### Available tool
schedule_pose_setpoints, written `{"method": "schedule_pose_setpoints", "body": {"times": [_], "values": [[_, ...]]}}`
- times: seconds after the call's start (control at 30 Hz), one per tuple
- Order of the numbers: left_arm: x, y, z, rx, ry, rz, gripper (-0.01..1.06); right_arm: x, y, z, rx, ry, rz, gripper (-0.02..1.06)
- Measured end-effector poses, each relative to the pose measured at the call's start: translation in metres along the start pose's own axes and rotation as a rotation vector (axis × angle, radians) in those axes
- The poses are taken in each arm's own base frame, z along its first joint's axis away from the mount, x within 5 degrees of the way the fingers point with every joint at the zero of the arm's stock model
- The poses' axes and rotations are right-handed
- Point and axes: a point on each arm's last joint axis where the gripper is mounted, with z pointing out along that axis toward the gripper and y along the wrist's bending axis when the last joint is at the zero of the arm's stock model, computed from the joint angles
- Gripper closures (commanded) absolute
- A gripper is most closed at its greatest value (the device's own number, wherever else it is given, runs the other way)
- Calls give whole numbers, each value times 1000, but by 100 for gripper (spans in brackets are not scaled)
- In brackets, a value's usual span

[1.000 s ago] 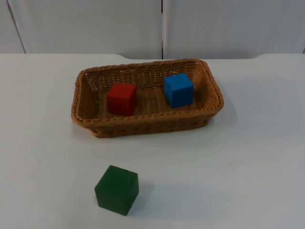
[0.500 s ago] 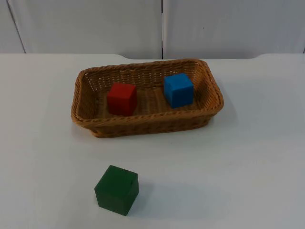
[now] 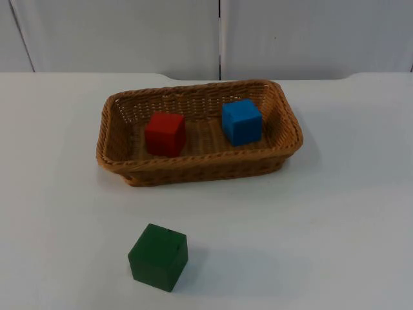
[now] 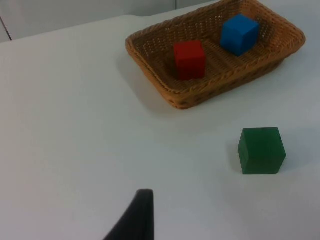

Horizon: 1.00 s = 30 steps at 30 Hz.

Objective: Pick up one cube with each hand and place exactly two cubes into the same basket, leaving the remaining cube outside.

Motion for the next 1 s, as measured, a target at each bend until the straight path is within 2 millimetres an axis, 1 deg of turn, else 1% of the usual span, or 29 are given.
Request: {"method": "schedule_pose_setpoints", "body": {"times": [0.53,1.0], "values": [[0,0,0,-9,0,-2,0,0,0,0,0,0,0,-1],[0,0,0,-209,0,-102,0,0,0,0,0,0,0,-1]]}}
